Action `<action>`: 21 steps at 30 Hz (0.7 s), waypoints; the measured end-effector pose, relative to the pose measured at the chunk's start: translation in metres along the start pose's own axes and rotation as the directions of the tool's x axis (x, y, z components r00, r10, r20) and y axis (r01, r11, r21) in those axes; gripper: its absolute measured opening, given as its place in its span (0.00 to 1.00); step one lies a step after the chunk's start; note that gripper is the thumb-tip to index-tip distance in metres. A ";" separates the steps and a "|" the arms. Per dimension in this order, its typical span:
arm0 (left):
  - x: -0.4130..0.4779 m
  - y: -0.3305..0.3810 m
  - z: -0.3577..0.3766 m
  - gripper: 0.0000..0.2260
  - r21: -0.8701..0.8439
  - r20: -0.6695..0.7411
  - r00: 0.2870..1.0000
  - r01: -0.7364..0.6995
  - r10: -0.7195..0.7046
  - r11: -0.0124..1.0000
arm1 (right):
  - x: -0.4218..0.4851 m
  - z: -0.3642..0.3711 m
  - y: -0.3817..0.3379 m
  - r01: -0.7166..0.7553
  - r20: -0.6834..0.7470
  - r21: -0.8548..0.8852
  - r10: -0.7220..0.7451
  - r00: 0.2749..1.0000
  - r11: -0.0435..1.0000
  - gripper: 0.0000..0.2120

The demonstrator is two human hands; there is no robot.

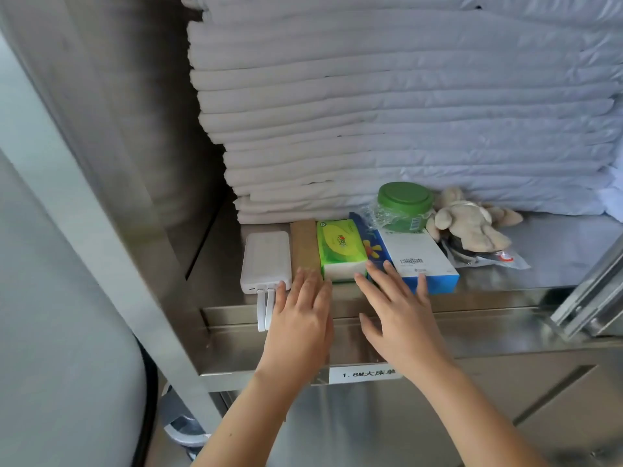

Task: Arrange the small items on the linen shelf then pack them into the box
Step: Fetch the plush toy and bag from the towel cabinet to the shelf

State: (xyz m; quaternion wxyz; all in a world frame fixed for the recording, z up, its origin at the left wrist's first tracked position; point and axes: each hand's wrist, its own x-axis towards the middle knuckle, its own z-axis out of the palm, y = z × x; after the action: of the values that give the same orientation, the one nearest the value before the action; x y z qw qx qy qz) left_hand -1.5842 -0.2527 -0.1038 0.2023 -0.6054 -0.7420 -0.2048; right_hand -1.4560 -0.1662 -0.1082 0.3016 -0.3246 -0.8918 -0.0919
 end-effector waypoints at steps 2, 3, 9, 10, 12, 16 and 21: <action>0.001 -0.001 0.002 0.24 0.005 0.004 1.000 0.007 -0.007 1.000 | 0.002 0.004 0.001 -0.002 -0.002 -0.011 0.002 1.000 1.000 0.29; 0.001 -0.001 0.003 0.24 0.009 0.005 1.000 0.010 -0.010 1.000 | 0.002 0.006 0.001 0.000 -0.003 -0.019 0.000 1.000 1.000 0.29; 0.000 -0.001 0.008 0.23 -0.004 0.014 1.000 0.015 -0.015 1.000 | -0.002 0.014 0.003 0.006 -0.039 -0.044 -0.008 0.999 0.999 0.26; -0.001 -0.001 0.009 0.23 -0.009 0.016 1.000 0.016 -0.016 1.000 | -0.002 0.014 0.003 0.002 -0.047 -0.045 -0.004 0.999 0.999 0.26; -0.002 -0.002 0.010 0.22 -0.027 0.019 1.000 0.016 -0.016 0.999 | -0.003 0.016 0.002 -0.007 -0.059 -0.046 0.004 0.998 0.999 0.26; -0.003 -0.003 0.010 0.22 -0.056 0.028 1.000 0.008 -0.007 0.998 | -0.004 0.017 0.002 -0.011 -0.064 -0.048 0.007 0.998 0.999 0.25; -0.006 -0.004 0.012 0.22 -0.078 0.038 0.999 -0.004 0.007 0.997 | -0.009 0.015 0.000 -0.011 -0.075 -0.051 0.007 0.997 0.999 0.24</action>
State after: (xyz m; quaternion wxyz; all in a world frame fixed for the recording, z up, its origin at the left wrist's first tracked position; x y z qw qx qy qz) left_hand -1.5873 -0.2515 -0.1168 0.1650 -0.6188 -0.7355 -0.2214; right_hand -1.4580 -0.1655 -0.1258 0.3266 -0.3324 -0.8759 -0.1253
